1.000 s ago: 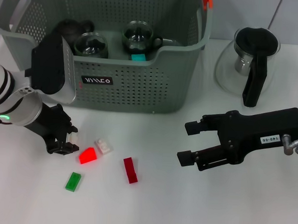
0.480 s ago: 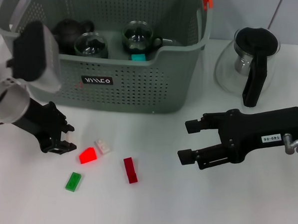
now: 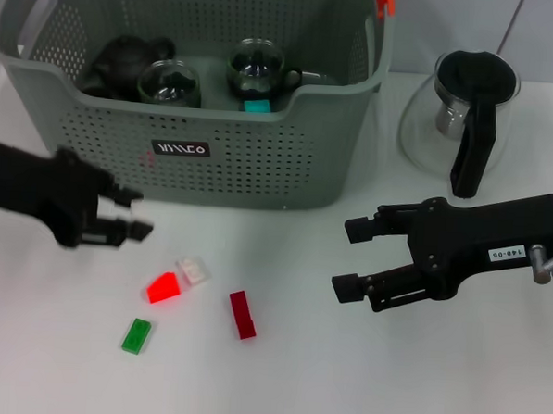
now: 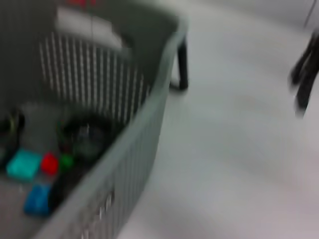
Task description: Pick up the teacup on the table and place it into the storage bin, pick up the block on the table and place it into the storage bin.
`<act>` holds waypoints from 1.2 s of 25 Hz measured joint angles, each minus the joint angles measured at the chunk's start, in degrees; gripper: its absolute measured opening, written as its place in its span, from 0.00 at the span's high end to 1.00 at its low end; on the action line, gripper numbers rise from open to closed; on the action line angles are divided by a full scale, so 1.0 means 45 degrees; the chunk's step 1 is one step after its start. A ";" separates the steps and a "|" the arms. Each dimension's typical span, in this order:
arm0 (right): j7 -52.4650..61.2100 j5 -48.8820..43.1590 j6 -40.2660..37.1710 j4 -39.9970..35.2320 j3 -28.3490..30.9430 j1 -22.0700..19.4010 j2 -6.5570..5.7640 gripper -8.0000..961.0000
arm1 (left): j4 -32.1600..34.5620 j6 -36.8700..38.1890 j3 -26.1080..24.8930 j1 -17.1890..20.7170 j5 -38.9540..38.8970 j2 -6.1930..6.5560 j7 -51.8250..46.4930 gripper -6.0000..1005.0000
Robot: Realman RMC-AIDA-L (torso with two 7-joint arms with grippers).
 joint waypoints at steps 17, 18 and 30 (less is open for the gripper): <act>-0.0258 -0.0019 -0.0702 0.0003 0.0498 -0.0092 -0.0042 0.02 | 0.2947 -0.4164 -0.0326 -0.2581 -0.4048 0.2307 -0.4352 0.47; -0.0261 -0.0027 -0.0712 0.0004 0.0498 -0.0095 -0.0042 0.02 | 0.3411 -0.4630 -0.0313 -0.2773 -0.4048 0.2404 -0.4395 0.47; -0.0300 -0.0079 -0.0832 0.0007 0.0519 -0.0060 -0.0104 0.02 | 0.4831 -0.6241 0.1263 -0.3231 -0.3668 0.2677 -0.5266 0.42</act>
